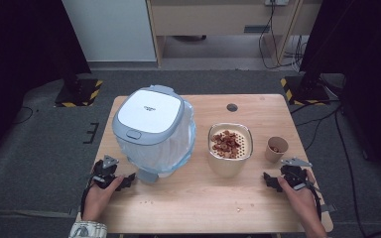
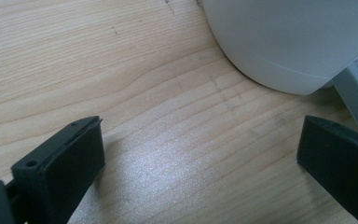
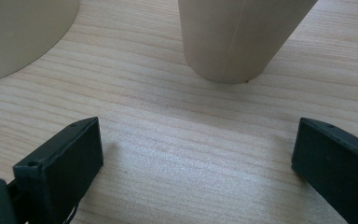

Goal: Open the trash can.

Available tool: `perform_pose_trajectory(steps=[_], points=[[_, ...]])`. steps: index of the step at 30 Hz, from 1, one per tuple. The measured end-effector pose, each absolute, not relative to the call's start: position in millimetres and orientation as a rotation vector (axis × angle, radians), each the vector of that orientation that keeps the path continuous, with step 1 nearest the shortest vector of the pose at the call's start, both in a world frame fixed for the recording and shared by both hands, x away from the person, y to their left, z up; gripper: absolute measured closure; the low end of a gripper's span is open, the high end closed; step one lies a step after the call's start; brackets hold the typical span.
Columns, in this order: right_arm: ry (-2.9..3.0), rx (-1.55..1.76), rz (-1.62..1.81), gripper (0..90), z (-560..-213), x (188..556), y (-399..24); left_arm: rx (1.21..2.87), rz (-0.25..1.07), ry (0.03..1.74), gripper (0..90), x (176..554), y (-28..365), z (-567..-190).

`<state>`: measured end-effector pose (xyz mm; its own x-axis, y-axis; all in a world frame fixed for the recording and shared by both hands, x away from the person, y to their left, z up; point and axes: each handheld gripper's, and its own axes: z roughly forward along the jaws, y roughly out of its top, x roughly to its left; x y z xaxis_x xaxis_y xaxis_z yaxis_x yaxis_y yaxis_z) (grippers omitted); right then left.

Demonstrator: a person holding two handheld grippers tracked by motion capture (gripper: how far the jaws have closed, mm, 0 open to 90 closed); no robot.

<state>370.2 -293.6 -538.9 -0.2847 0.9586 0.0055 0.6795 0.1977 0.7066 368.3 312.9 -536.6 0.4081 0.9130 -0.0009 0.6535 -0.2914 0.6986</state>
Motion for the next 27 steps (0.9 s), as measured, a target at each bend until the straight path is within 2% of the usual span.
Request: perform_pose_trajectory(steps=[4, 10, 11, 14, 21, 27], points=[[2.045, 1.520, 0.852, 2.2, -538.8, 368.8, -292.9, 2.045, 0.543, 1.327, 0.1, 366.9, 313.1, -536.3], [2.048, 1.517, 0.852, 2.1, -538.9, 368.0, -292.6, 2.025, 0.553, 1.347, 8.0, 365.3, 315.9, -533.6], [2.051, 1.515, 0.853, 2.0, -538.8, 368.2, -292.8, 2.020, 0.558, 1.354, 13.9, 365.0, 316.9, -532.5], [2.052, 1.515, 0.853, 2.0, -538.8, 368.3, -292.7, 2.016, 0.551, 1.356, 21.1, 363.6, 317.8, -530.4], [2.047, 1.512, 0.848, 1.5, -539.1, 368.5, -292.1, 1.991, 0.554, 1.310, 27.4, 356.9, 315.2, -521.5], [2.045, 1.517, 0.847, 1.4, -539.1, 368.6, -291.5, 1.940, 0.550, 1.275, 38.4, 352.9, 310.5, -512.7]])
